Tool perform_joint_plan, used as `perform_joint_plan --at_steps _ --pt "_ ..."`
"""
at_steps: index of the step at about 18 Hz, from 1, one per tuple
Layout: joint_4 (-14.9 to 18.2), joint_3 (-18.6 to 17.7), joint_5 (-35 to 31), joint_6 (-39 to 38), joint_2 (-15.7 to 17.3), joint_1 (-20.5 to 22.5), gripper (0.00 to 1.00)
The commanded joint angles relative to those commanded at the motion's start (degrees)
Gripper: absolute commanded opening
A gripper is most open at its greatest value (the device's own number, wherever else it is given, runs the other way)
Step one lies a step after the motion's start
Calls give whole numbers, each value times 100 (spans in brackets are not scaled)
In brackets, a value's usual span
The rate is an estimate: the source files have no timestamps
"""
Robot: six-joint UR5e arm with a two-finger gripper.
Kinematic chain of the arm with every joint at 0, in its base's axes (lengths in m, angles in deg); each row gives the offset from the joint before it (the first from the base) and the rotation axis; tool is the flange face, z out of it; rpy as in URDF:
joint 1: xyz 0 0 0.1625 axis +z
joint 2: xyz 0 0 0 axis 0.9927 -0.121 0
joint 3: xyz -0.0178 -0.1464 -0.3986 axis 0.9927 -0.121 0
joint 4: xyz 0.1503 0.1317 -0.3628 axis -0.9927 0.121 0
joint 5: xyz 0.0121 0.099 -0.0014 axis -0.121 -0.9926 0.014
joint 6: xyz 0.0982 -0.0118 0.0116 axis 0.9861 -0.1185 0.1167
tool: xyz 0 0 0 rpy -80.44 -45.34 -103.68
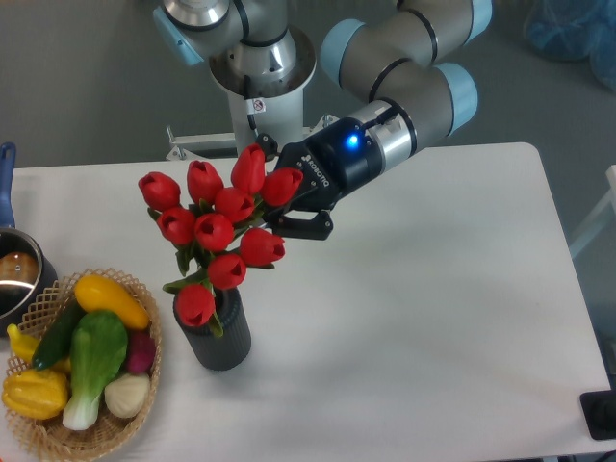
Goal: Insert the flowers into the vase
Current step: 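Lower the tulip stems down into the black vase opening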
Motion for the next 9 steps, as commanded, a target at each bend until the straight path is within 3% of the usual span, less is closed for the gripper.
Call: perform_joint_plan --at_steps 9 --pt "-131 -52 -396 140 -290 -114 11"
